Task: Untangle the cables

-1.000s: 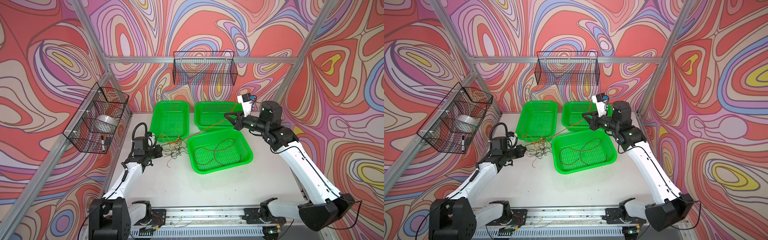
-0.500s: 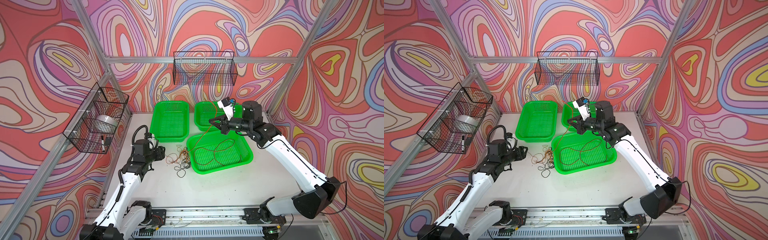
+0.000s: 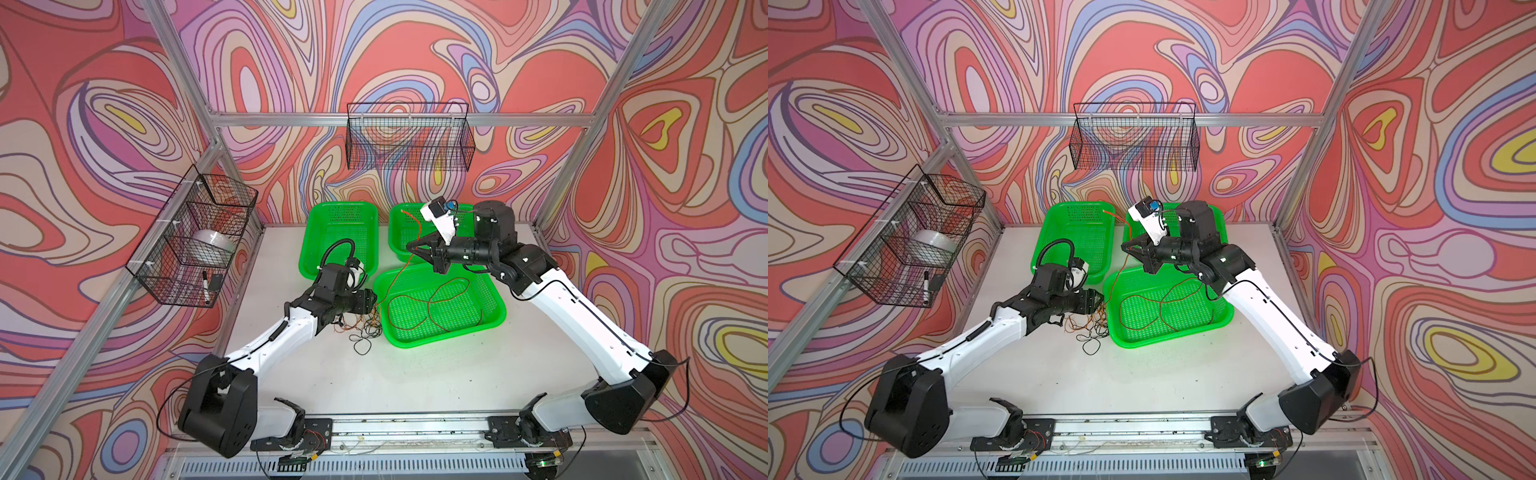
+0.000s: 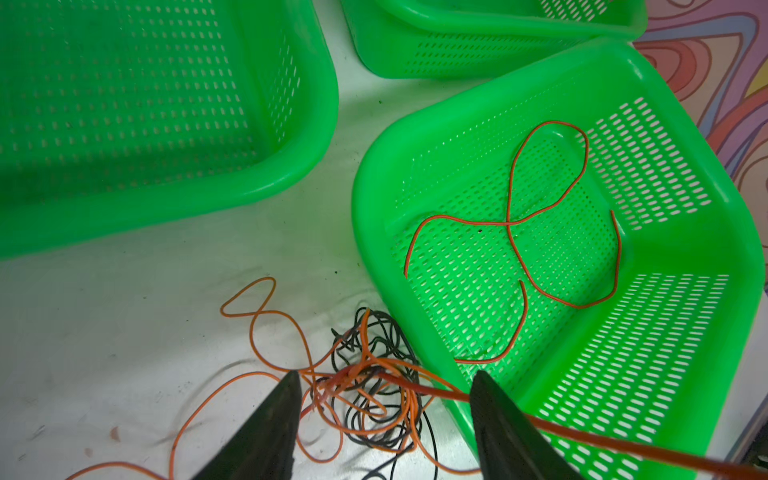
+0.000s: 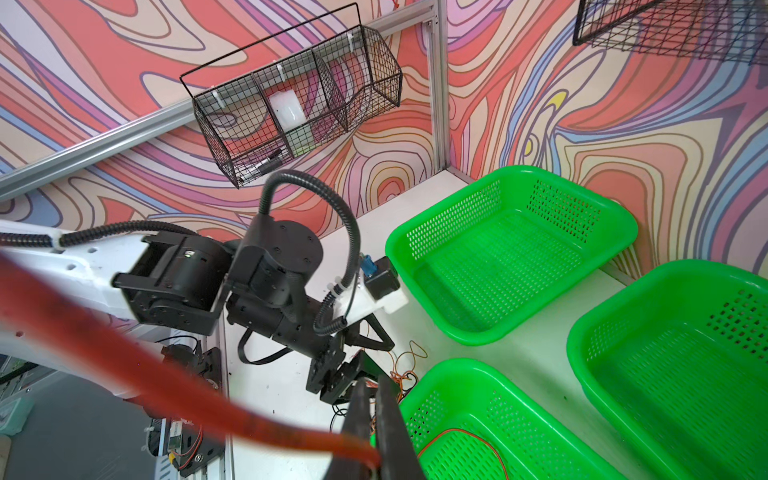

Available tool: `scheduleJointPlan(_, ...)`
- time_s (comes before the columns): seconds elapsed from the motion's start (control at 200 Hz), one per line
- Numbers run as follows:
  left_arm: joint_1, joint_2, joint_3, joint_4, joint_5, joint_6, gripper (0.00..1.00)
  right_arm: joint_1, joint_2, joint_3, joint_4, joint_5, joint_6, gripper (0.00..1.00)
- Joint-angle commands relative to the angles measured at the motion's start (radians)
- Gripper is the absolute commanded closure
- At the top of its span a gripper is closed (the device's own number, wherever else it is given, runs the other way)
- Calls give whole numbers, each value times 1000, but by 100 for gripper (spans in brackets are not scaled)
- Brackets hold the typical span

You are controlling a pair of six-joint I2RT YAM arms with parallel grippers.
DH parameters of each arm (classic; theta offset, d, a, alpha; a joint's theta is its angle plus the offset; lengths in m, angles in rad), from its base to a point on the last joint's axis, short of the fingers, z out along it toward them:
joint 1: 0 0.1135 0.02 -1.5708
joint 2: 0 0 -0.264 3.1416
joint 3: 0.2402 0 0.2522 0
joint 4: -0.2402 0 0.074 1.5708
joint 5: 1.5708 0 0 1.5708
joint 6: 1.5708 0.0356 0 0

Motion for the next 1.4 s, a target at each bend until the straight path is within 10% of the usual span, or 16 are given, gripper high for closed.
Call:
scheduleJointPlan(0.0,-3,30,-6,71,32,-29,35,14,14,40,-6,12,-21,100)
scheduleJointPlan(0.571,3,19,-89,99,-60,-40,43,74,138,215,-51,17,-71,100)
scheduleJointPlan(0.866,3,-398,-242,150,-381,49,32,86,212,346,-69,191,52,100)
scheduleJointPlan(1.082,-9,-632,-401,175,-257,14,34,87,245,385,-64,216,132,100)
scheduleJointPlan(1.392,-188,-554,-496,278,-254,-56,35,97,244,395,-24,236,207,100)
